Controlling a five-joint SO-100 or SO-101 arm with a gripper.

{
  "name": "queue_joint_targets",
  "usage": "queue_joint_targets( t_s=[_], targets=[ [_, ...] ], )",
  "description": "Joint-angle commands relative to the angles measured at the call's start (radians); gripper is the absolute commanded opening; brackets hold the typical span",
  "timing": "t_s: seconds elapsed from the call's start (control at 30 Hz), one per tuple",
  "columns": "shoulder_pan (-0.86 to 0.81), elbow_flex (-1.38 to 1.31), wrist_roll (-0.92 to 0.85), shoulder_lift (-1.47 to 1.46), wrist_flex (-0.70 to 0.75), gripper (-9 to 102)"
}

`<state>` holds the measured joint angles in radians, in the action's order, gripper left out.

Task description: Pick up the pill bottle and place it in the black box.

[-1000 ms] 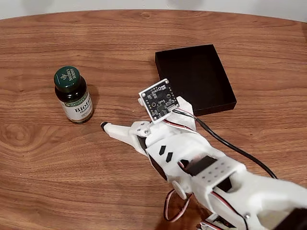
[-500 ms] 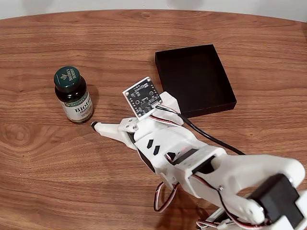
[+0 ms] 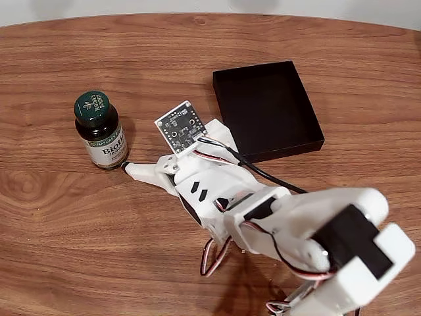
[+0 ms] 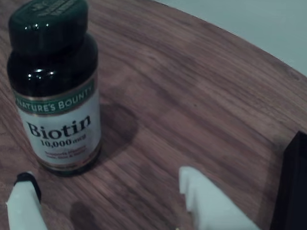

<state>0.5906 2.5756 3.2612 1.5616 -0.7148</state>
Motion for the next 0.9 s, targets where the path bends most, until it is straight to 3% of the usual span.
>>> queue_joint_targets(
  t_s=[0.0, 0.87],
  targets=[
    [-0.005, -0.104, 0.020, -0.029, -0.041, 35],
    [0.103, -0.394, 0.077, -0.299, -0.132, 36]
  ],
)
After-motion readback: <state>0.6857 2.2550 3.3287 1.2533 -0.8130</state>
